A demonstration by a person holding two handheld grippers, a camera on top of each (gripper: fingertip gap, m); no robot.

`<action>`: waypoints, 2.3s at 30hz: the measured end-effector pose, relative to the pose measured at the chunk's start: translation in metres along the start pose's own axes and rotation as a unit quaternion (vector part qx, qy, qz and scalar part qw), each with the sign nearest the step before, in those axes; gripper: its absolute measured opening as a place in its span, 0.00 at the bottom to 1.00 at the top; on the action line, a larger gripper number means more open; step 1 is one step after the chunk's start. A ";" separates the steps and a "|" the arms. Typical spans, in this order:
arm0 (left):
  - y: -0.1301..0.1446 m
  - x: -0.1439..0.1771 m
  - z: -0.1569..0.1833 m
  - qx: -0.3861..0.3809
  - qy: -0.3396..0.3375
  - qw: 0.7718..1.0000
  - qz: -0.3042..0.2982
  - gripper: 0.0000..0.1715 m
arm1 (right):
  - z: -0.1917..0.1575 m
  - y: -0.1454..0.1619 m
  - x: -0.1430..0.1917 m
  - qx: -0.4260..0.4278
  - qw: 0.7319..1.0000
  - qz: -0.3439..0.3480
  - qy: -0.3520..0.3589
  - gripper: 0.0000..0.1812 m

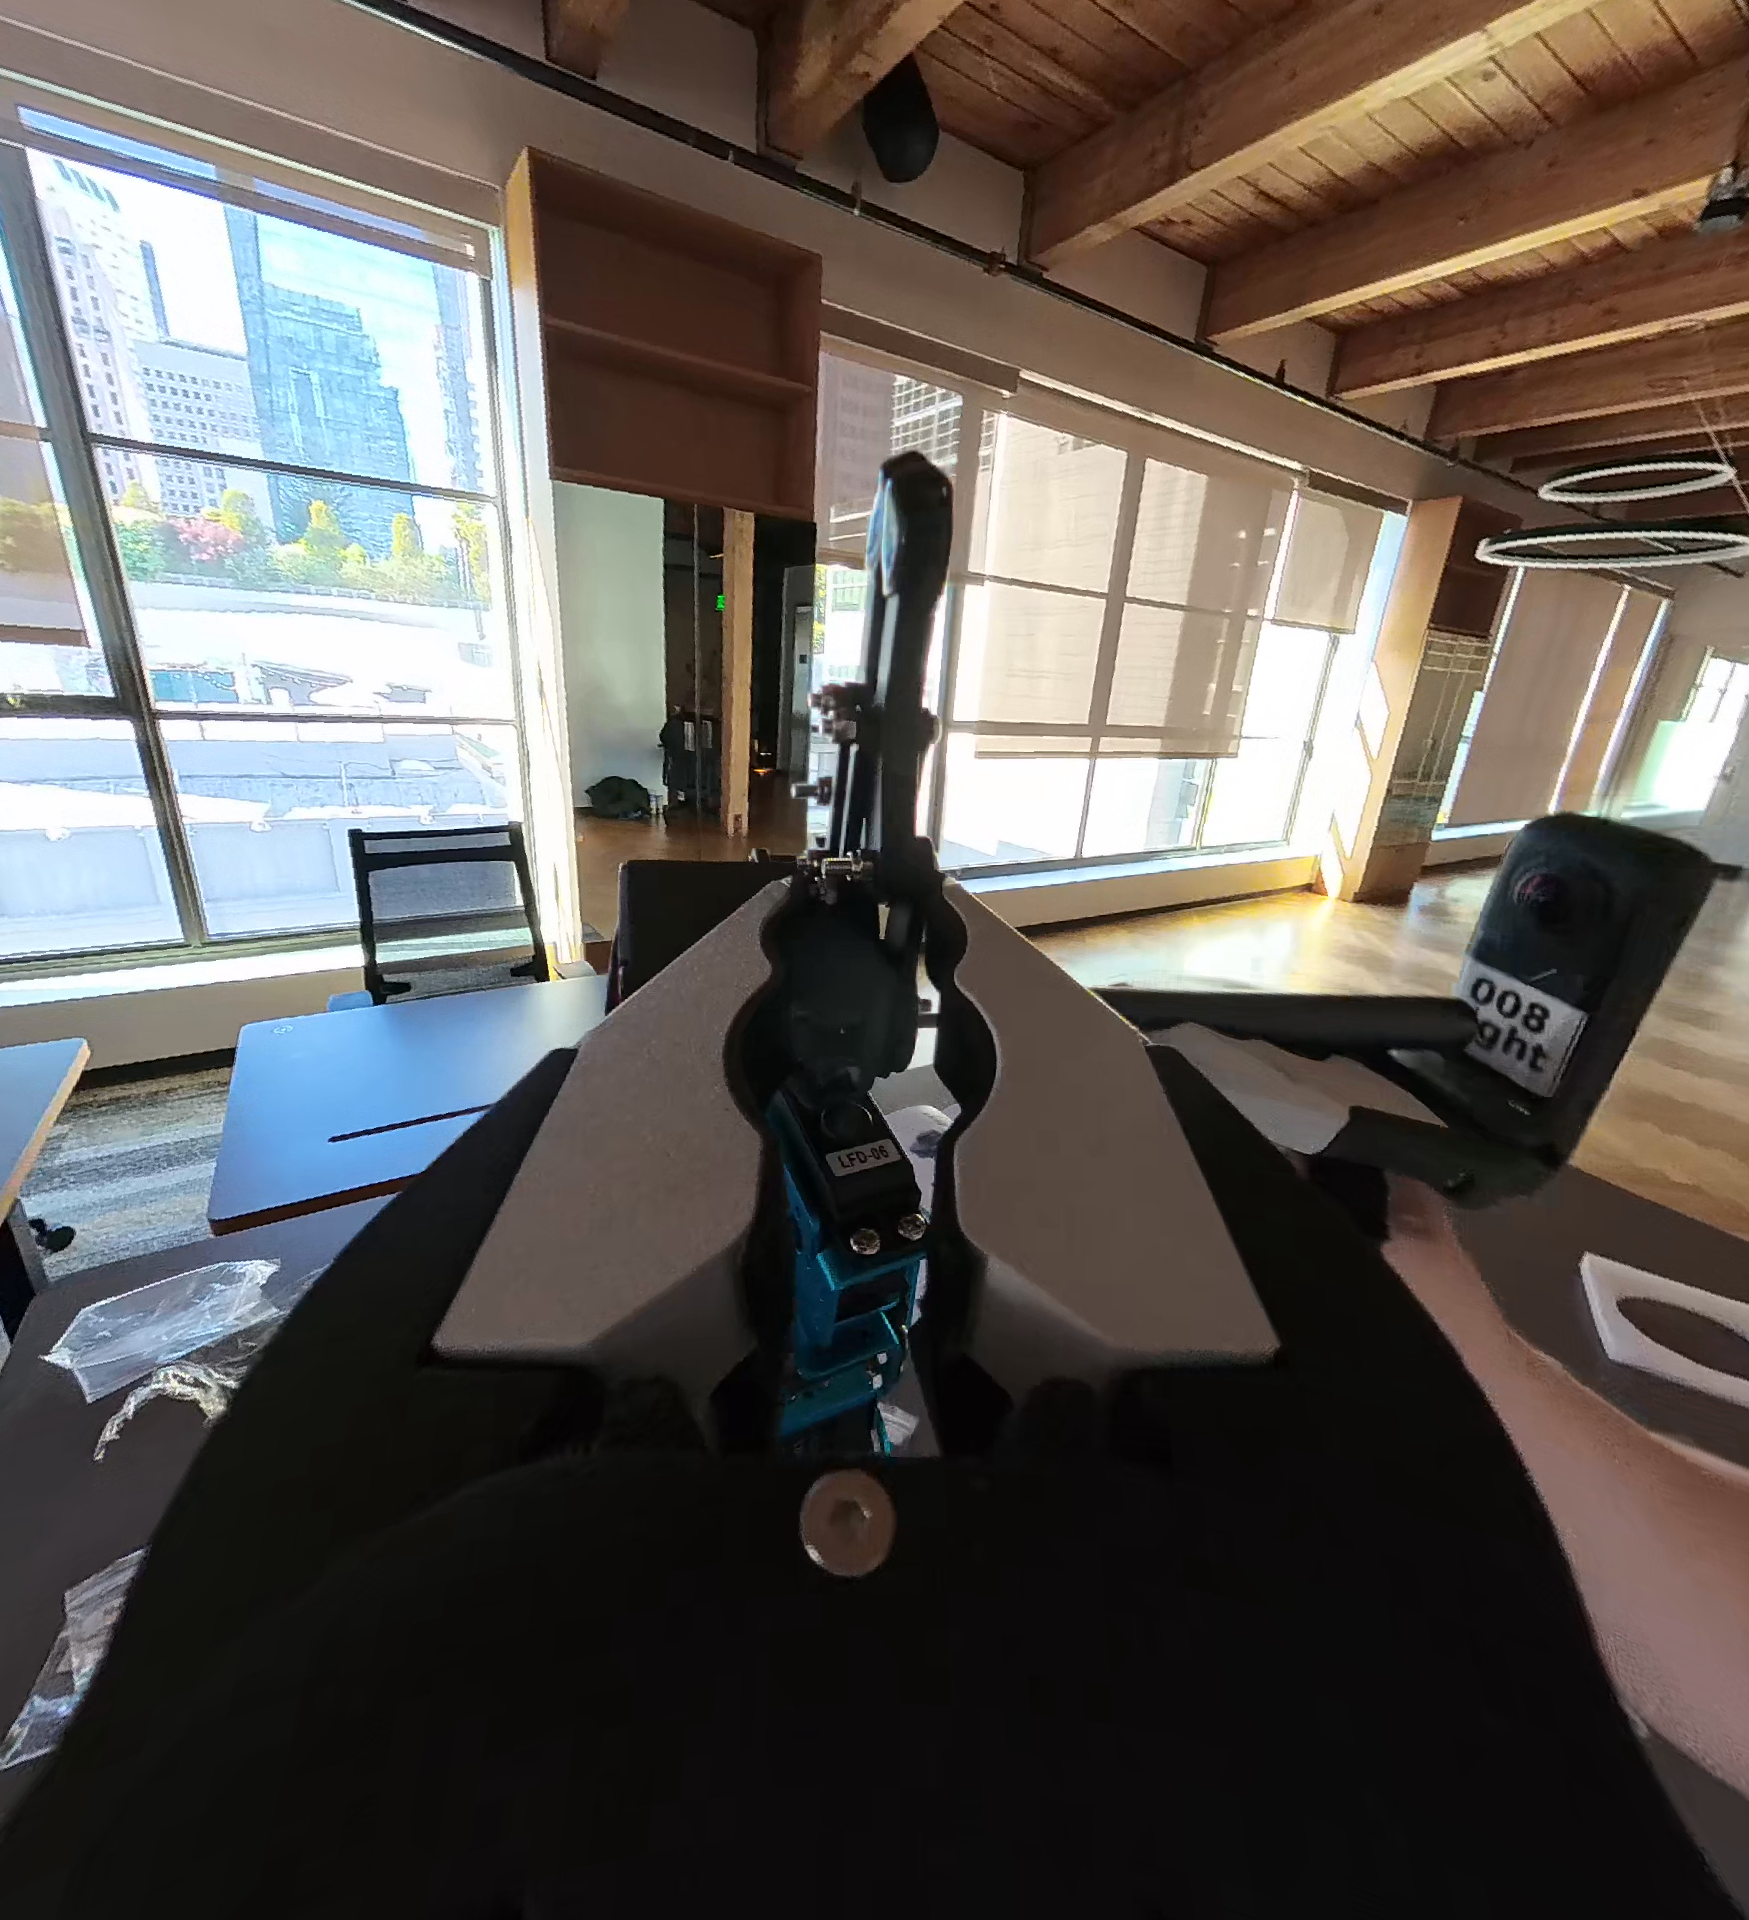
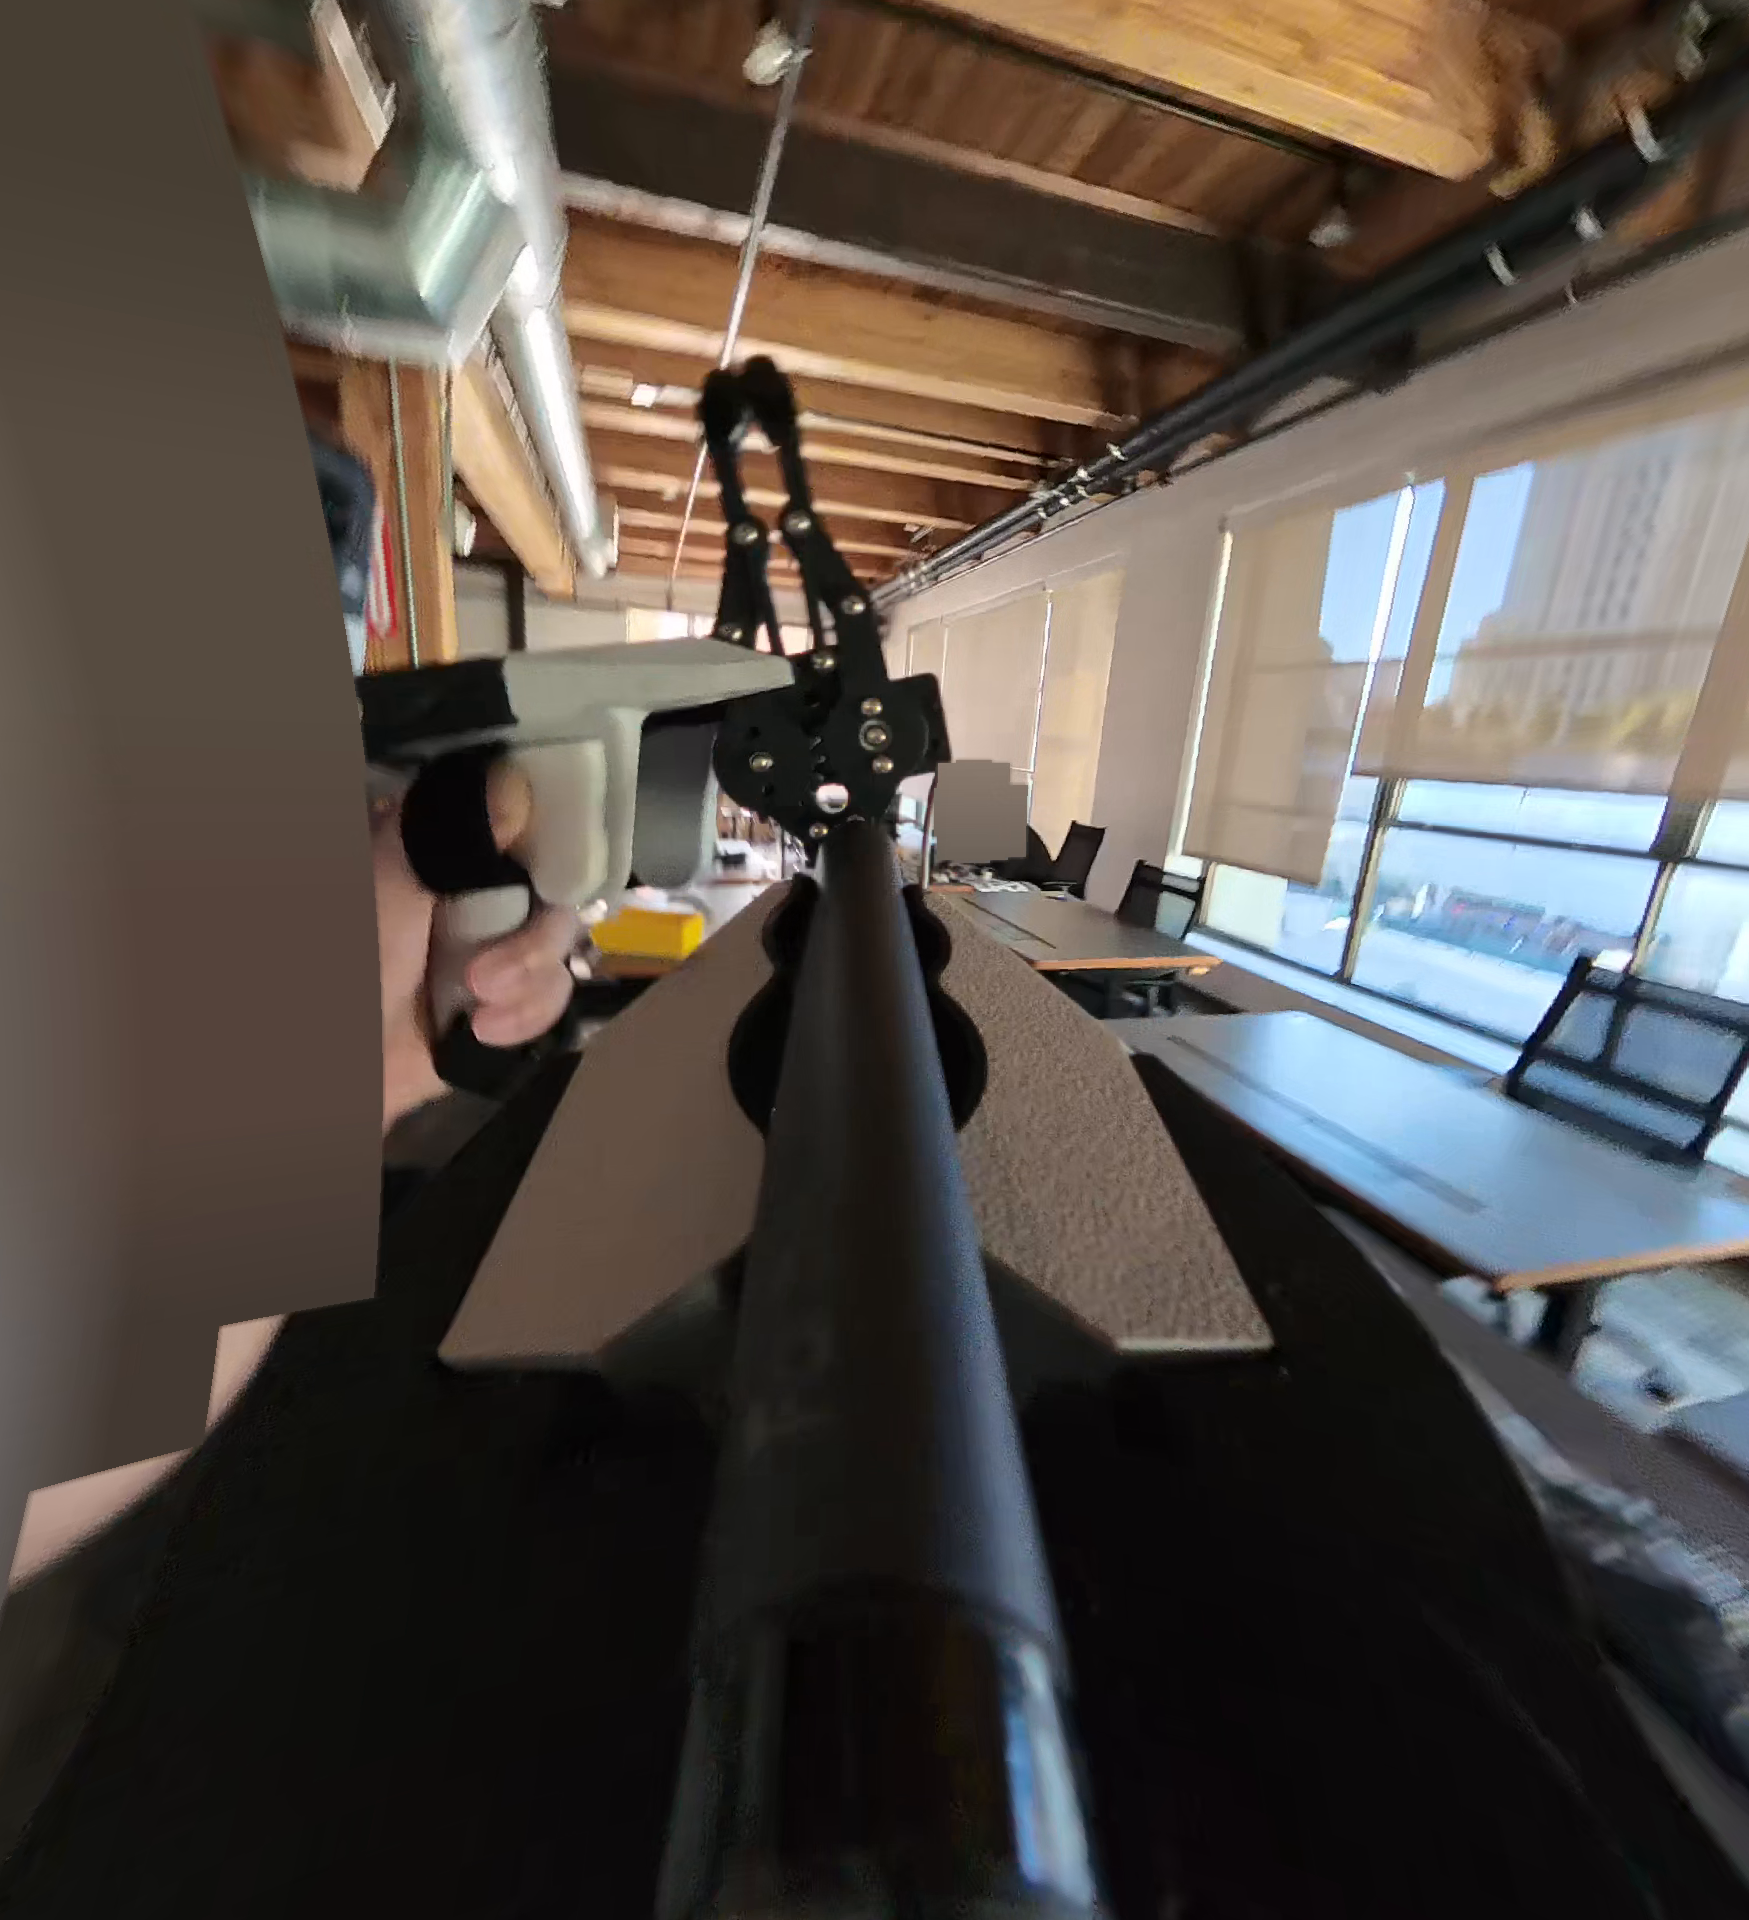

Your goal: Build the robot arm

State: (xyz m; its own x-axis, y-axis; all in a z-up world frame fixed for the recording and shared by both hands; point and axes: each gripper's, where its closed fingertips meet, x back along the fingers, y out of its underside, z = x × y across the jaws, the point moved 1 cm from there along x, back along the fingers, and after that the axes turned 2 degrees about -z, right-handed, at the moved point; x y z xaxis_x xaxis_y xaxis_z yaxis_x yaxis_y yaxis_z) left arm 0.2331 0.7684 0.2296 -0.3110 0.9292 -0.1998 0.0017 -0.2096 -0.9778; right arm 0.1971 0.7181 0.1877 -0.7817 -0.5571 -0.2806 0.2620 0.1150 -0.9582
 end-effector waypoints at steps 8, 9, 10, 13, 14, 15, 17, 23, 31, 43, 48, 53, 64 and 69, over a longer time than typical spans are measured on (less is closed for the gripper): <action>0.001 0.000 0.005 -0.047 0.015 0.999 -0.020 0.13 | 0.001 -0.002 0.003 -0.058 0.998 0.002 0.017 0.09; 0.000 0.003 0.007 -0.047 0.041 0.998 -0.025 0.16 | 0.001 -0.001 0.003 -0.067 0.998 -0.005 0.008 0.09; -0.003 0.008 0.008 -0.046 0.067 0.996 -0.024 0.22 | 0.002 -0.001 0.002 -0.072 0.997 -0.010 0.000 0.09; -0.015 0.026 -0.005 -0.084 0.133 0.987 -0.037 0.35 | 0.006 -0.002 0.002 -0.068 0.998 -0.015 -0.010 0.09; -0.015 0.027 -0.011 -0.108 0.157 0.980 -0.053 0.37 | 0.007 -0.003 0.001 -0.065 0.998 -0.019 -0.012 0.09; -0.013 0.026 -0.018 -0.132 0.182 0.972 -0.073 0.43 | 0.008 -0.003 0.001 -0.061 0.998 -0.024 -0.013 0.09; -0.005 0.019 -0.020 -0.165 0.250 0.946 -0.123 0.47 | 0.008 -0.004 -0.001 -0.055 0.998 -0.035 -0.018 0.09; 0.028 -0.009 -0.022 -0.282 0.332 0.870 -0.230 0.54 | 0.007 -0.005 -0.006 -0.026 0.998 -0.056 -0.022 0.09; 0.028 -0.019 -0.020 -0.262 0.359 0.869 -0.215 0.45 | 0.012 -0.007 -0.004 -0.019 0.998 -0.065 -0.018 0.09; 0.029 -0.022 -0.014 -0.291 0.279 0.892 -0.204 0.43 | 0.014 0.000 0.003 -0.177 0.983 -0.016 0.037 0.09; 0.029 -0.021 -0.013 -0.318 0.257 0.890 -0.204 0.42 | 0.019 0.002 0.004 -0.279 0.960 -0.024 0.012 0.09; 0.029 -0.017 -0.012 -0.322 0.257 0.889 -0.201 0.41 | 0.022 0.003 0.003 -0.392 0.918 -0.054 -0.026 0.09; 0.028 -0.018 -0.012 -0.316 0.198 0.908 -0.193 0.41 | 0.026 -0.002 0.000 -0.205 0.974 -0.071 -0.069 0.10; 0.026 -0.016 -0.010 -0.332 0.165 0.919 -0.133 0.41 | 0.025 0.003 0.000 -0.243 0.966 -0.054 -0.075 0.10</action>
State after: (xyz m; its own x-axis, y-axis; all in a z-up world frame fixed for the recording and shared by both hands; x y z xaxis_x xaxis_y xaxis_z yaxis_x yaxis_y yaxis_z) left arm 0.2480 0.7514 0.2070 -0.0795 0.9855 0.1502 0.5810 0.1682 -0.7963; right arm 0.2126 0.6977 0.1865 -0.6890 -0.6961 -0.2017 -0.1416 0.4022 -0.9045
